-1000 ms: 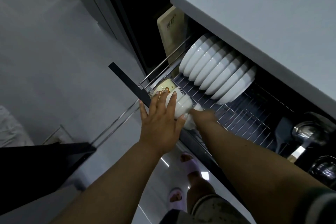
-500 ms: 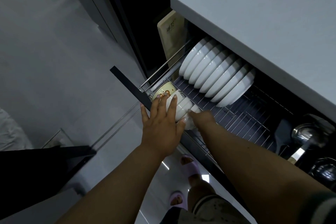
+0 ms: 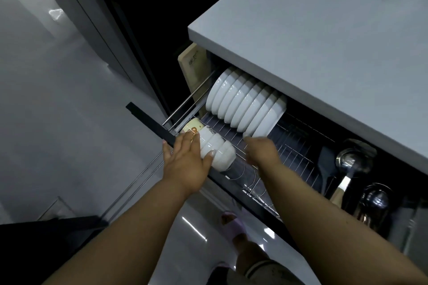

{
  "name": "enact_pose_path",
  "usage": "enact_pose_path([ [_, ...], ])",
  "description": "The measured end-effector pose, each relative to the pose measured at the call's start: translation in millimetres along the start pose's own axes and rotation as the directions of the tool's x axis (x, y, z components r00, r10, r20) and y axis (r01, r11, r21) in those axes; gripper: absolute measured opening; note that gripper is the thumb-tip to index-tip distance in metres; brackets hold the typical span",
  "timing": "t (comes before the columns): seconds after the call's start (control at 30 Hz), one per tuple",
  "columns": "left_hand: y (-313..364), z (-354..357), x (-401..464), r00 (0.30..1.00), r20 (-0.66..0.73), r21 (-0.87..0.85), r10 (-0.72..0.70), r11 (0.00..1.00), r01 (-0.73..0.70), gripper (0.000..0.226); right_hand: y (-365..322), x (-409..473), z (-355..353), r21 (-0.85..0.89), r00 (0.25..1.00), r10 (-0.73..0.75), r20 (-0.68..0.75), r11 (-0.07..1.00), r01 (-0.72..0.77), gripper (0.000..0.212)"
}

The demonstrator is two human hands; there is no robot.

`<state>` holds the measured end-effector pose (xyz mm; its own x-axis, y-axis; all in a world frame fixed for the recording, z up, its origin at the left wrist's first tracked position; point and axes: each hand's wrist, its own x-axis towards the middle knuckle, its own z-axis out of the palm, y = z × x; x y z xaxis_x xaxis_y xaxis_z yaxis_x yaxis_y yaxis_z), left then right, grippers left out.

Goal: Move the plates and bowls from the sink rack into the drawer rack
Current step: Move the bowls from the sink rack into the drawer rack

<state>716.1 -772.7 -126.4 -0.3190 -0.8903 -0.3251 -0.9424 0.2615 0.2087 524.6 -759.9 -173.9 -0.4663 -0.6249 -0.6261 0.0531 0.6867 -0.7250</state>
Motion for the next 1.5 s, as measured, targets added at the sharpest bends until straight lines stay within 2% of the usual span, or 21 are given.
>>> enact_pose_path([
  [0.2, 22, -21, -35, 0.999, -0.046, -0.087, 0.007, 0.996, -0.011, 0.066, -14, -49, -41, 0.322, 0.997, -0.031, -0.065, 0.945, 0.05, 0.023],
  [0.37, 54, -34, -67, 0.991, -0.107, -0.12, 0.08, 0.988, -0.092, 0.065, -14, -103, -83, 0.418, 0.988, -0.077, -0.132, 0.9, 0.126, 0.021],
  [0.53, 90, -41, -96, 0.964, -0.153, -0.16, 0.216, 0.957, -0.24, 0.063, 5, -149, -133, 0.448, 0.971, -0.089, -0.222, 0.875, 0.183, 0.02],
  [0.67, 134, -44, -118, 0.929, -0.151, -0.127, 0.337, 0.926, -0.356, 0.06, 26, -185, -181, 0.483, 0.948, -0.104, -0.302, 0.84, 0.246, 0.02],
  [0.93, 235, -27, -158, 0.81, -0.126, -0.085, 0.573, 0.807, -0.585, 0.064, 77, -257, -279, 0.55, 0.877, -0.056, -0.476, 0.759, 0.347, 0.027],
  [1.07, 293, -15, -184, 0.732, -0.11, -0.059, 0.673, 0.73, -0.68, 0.062, 109, -291, -331, 0.562, 0.818, 0.002, -0.575, 0.728, 0.393, 0.021],
  [1.27, 399, 26, -243, 0.624, -0.074, -0.09, 0.778, 0.618, -0.781, 0.063, 178, -333, -430, 0.584, 0.762, 0.093, -0.641, 0.704, 0.405, 0.021],
  [1.5, 531, 86, -336, 0.494, 0.0, -0.065, 0.869, 0.493, -0.867, 0.058, 273, -401, -546, 0.553, 0.621, 0.193, -0.76, 0.694, 0.462, 0.02],
])
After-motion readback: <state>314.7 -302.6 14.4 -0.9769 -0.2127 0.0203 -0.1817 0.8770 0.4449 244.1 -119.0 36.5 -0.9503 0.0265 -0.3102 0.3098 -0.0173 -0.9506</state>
